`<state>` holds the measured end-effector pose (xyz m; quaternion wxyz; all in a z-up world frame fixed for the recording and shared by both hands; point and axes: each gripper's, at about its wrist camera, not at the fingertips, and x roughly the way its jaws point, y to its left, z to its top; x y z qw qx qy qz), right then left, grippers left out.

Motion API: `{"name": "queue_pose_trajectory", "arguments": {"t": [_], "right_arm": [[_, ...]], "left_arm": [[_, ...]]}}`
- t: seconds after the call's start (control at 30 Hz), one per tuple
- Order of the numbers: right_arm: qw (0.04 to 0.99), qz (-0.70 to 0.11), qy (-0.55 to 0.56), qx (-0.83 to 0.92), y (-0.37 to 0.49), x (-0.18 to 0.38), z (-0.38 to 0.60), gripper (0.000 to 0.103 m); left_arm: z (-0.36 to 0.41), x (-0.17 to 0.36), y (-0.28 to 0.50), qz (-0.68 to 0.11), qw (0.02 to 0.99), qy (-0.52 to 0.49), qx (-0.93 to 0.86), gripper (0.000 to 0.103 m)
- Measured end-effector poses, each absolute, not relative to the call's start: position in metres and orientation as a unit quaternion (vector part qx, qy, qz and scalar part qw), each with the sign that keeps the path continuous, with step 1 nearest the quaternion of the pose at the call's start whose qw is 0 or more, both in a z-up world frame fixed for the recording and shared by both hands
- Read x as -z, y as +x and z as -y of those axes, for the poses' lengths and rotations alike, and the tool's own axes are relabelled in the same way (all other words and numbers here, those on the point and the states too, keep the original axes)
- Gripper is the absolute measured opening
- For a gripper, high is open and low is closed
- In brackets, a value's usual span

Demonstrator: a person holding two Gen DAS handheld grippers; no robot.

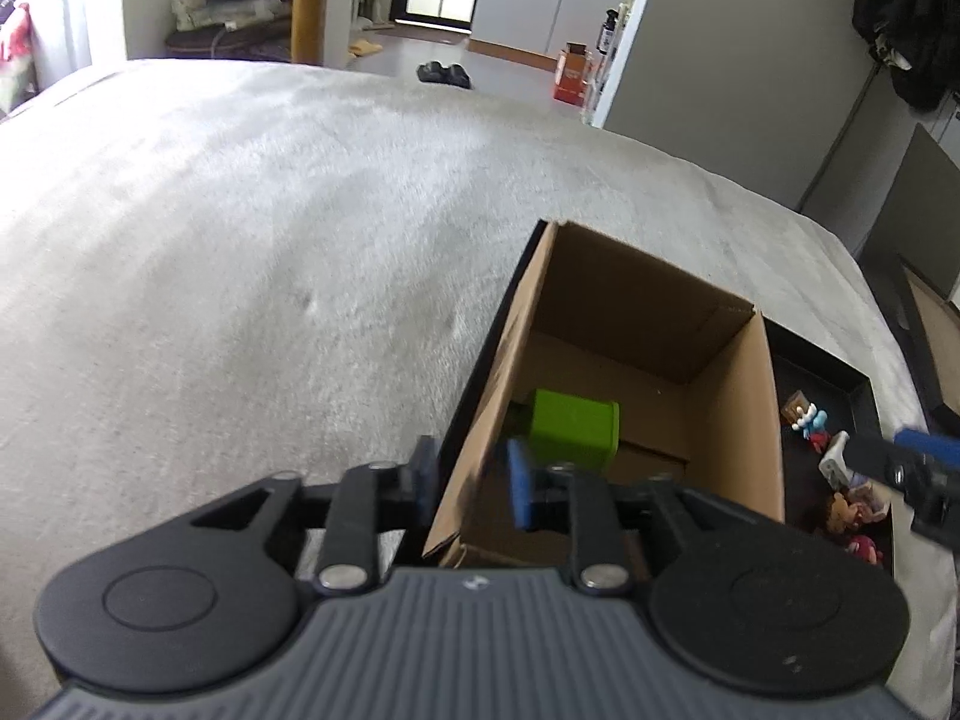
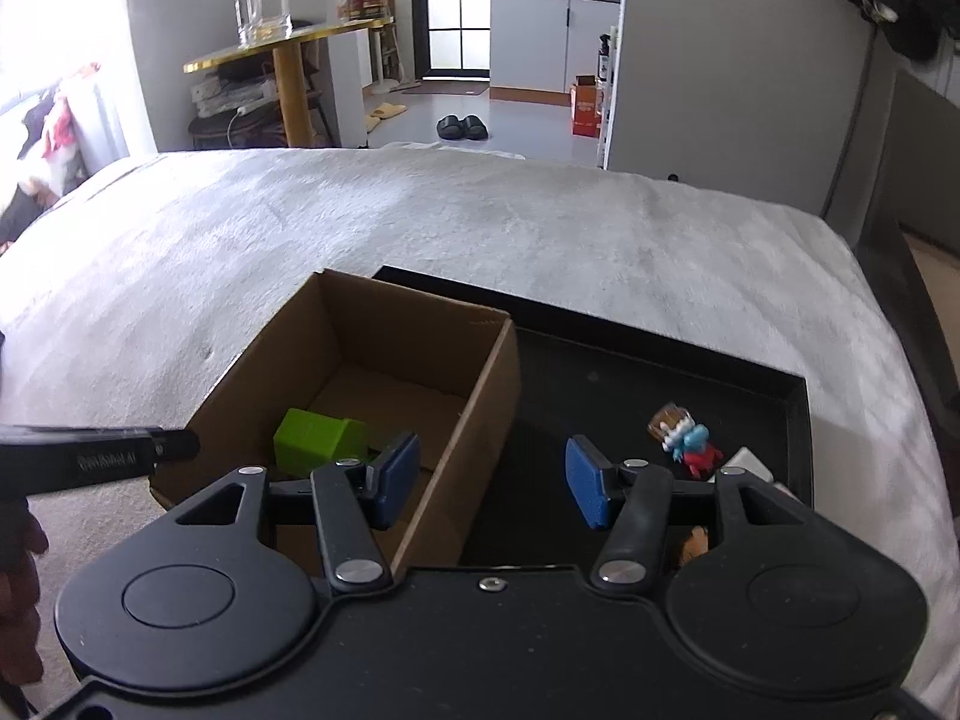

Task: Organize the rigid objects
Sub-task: 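Move the right gripper to the brown-haired doll with red bow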

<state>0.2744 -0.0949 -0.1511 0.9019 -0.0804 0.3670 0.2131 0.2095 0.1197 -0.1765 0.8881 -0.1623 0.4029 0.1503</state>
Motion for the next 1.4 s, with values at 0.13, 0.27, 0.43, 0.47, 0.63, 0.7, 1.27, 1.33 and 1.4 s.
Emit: {"name": "queue_pose_trajectory", "arguments": {"t": [0.13, 0.27, 0.43, 0.47, 0.63, 0.7, 1.27, 1.33, 1.4], "right_arm": [[0.903, -0.372, -0.066, -0.206, 0.275, 0.159, 0.119, 0.054], [0.900, -0.386, -0.043, -0.195, 0.280, 0.172, 0.144, 0.054], [0.902, -0.391, -0.017, -0.182, 0.286, 0.186, 0.171, 0.054], [0.901, -0.394, -0.013, -0.179, 0.287, 0.190, 0.177, 0.054], [0.897, -0.405, 0.012, -0.175, 0.295, 0.208, 0.200, 0.054], [0.895, -0.410, 0.022, -0.174, 0.299, 0.215, 0.208, 0.054], [0.885, -0.431, 0.054, -0.165, 0.325, 0.264, 0.246, 0.056], [0.882, -0.438, 0.058, -0.167, 0.327, 0.270, 0.247, 0.056], [0.880, -0.440, 0.058, -0.167, 0.329, 0.275, 0.247, 0.056]], "left_arm": [[-0.106, 0.161, 0.212, -0.397, 0.893, -0.133, -0.166, 0.060], [-0.090, 0.155, 0.219, -0.400, 0.895, -0.110, -0.166, 0.073], [-0.069, 0.154, 0.227, -0.408, 0.892, -0.078, -0.177, 0.075], [-0.064, 0.154, 0.228, -0.410, 0.892, -0.073, -0.178, 0.075], [-0.044, 0.155, 0.236, -0.415, 0.890, -0.047, -0.182, 0.076], [-0.036, 0.156, 0.241, -0.419, 0.888, -0.031, -0.188, 0.076], [-0.001, 0.168, 0.273, -0.438, 0.868, 0.042, -0.232, 0.077], [0.002, 0.171, 0.277, -0.441, 0.865, 0.050, -0.235, 0.077], [0.003, 0.173, 0.278, -0.444, 0.863, 0.054, -0.235, 0.077]]}}
